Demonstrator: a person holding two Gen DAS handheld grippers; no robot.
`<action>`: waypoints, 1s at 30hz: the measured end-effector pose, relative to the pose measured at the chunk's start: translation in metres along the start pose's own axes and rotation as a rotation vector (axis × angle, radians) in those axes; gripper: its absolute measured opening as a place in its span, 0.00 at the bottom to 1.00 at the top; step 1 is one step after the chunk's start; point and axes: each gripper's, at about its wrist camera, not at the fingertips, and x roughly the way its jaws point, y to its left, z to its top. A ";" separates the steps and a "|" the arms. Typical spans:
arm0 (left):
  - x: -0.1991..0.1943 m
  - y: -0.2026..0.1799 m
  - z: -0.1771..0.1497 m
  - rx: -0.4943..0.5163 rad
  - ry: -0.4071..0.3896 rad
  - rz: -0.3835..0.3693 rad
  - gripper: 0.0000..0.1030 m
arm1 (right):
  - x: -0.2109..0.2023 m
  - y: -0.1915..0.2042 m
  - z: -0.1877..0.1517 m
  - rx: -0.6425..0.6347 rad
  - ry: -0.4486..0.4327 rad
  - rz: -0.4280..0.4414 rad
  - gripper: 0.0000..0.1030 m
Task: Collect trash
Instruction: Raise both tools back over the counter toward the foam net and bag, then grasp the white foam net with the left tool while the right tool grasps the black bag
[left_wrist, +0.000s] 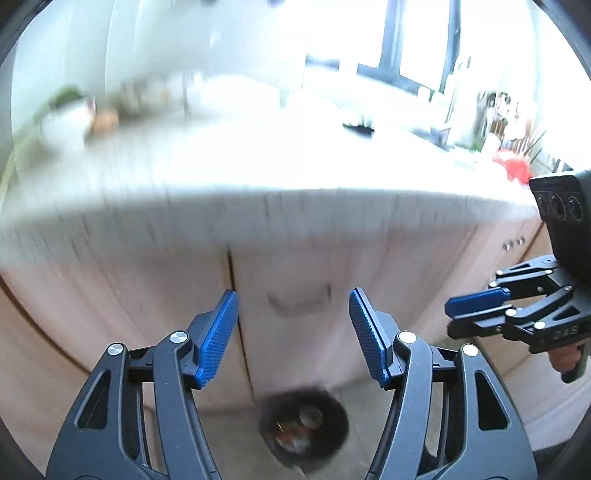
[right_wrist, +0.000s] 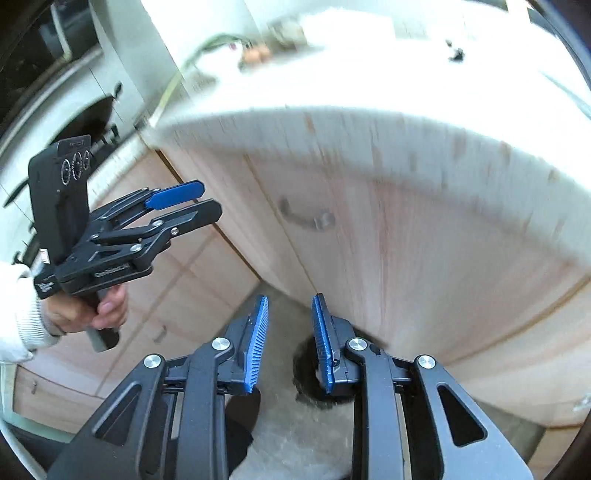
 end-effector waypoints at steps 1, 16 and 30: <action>-0.005 0.002 0.010 0.002 -0.024 -0.001 0.58 | -0.007 0.003 0.007 -0.008 -0.018 0.004 0.22; -0.005 0.033 0.162 0.179 -0.228 0.121 0.58 | -0.071 -0.007 0.146 -0.092 -0.300 -0.191 0.22; 0.107 0.074 0.264 0.279 -0.051 0.066 0.58 | -0.043 -0.095 0.227 0.098 -0.207 -0.458 0.33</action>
